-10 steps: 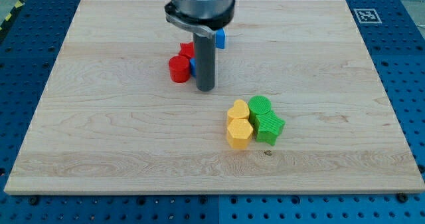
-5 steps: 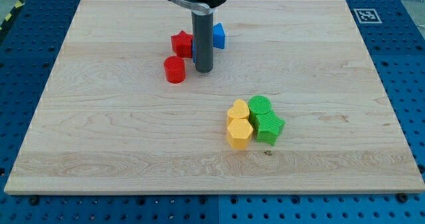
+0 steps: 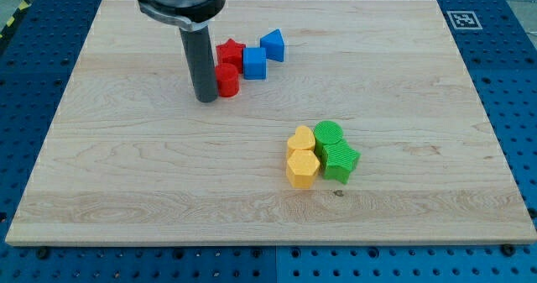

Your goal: Slide red circle along with red star slightly up

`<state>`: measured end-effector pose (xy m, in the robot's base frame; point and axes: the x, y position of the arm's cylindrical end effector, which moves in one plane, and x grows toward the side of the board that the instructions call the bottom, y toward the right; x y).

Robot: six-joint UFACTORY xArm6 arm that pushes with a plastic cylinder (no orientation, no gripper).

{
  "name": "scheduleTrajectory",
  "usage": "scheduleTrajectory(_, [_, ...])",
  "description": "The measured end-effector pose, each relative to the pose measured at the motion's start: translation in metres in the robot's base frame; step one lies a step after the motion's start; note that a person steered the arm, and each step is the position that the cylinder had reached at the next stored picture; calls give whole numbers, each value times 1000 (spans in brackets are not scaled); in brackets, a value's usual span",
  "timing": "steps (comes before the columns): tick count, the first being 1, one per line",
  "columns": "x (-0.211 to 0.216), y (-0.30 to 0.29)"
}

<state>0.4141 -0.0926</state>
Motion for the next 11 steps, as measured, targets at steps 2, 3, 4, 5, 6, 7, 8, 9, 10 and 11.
scheduleTrajectory(2, [-28,0])
scheduleTrajectory(3, [-29,0])
scheduleTrajectory(4, [-29,0])
scheduleTrajectory(5, [-12,2])
scheduleTrajectory(6, [6,15])
scheduleTrajectory(7, [2,29])
scheduleTrajectory(8, [-12,30])
scheduleTrajectory(9, [-27,30])
scheduleTrajectory(10, [-37,32])
scheduleTrajectory(11, [-36,35])
